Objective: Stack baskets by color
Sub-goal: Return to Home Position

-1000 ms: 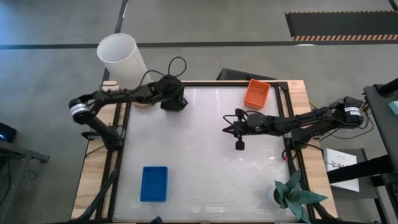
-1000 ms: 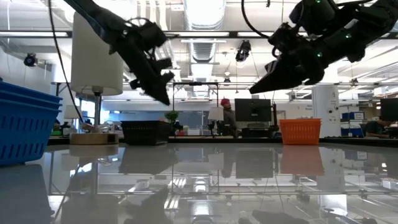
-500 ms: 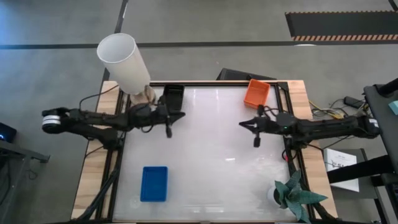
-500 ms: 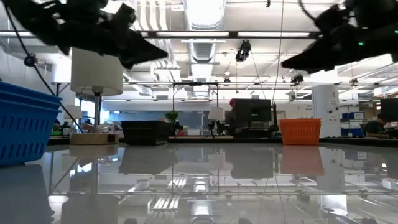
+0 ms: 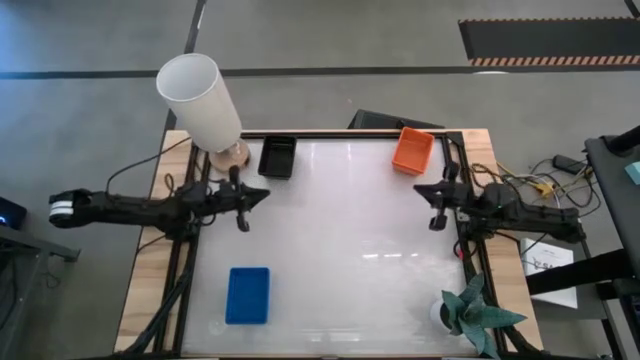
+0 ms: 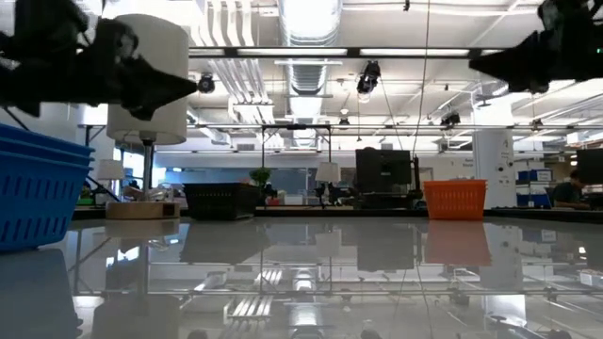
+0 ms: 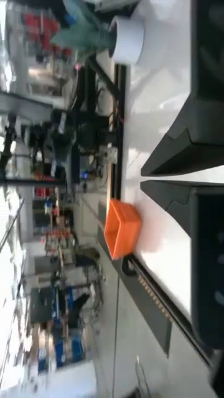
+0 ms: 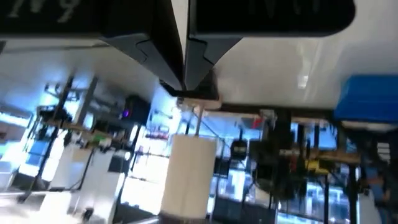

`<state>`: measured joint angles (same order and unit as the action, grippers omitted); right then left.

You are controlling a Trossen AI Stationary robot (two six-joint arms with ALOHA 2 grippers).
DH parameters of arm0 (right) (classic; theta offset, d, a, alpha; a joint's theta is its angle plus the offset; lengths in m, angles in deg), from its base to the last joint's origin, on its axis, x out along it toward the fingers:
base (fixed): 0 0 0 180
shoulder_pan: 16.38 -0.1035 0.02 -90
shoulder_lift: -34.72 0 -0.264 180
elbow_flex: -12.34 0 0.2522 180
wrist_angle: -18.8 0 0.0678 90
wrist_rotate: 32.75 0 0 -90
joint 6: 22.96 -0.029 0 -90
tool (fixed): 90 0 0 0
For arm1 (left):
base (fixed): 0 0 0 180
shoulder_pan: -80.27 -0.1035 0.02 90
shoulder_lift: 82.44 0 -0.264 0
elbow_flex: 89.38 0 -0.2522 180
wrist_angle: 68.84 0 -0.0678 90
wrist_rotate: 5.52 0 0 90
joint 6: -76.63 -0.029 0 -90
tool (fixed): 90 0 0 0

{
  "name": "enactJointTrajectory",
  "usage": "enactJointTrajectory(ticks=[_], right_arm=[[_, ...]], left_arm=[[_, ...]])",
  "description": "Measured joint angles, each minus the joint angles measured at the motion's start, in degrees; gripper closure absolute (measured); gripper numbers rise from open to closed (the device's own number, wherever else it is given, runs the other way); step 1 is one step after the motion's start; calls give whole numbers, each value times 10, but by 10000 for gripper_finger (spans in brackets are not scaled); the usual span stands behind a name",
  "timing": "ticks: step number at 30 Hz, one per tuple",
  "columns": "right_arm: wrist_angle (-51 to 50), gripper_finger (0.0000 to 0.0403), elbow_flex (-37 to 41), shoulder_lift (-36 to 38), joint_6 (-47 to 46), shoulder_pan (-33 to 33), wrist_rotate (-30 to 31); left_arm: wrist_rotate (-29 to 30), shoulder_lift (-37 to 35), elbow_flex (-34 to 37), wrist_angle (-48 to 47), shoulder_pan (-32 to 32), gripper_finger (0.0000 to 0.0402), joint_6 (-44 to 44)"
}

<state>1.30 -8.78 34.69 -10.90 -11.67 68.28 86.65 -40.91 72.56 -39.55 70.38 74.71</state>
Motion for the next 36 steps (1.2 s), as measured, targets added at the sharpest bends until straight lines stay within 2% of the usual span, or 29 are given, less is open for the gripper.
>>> enactJointTrajectory(ticks=[4, 6, 10, 18, 24, 36], right_arm=[[-9, 394, 2, -18, -1, 3, 7], [0, 394, 4, -19, -17, 3, 13], [0, 394, 23, 0, -33, 3, 20], [5, 394, 45, 0, -50, 3, 21], [62, 394, 66, -7, -70, 5, 25], [63, 394, 67, -24, -56, 6, 25]], left_arm=[[39, -75, 37, -29, 0, 396, 8], [47, -117, 37, -104, 0, 396, 8], [75, -196, 38, -178, 1, 396, 0], [100, -406, 39, -363, 1, 396, 1], [124, -384, 36, -361, -3, 396, -4], [137, -365, 39, -396, -2, 396, 30]])
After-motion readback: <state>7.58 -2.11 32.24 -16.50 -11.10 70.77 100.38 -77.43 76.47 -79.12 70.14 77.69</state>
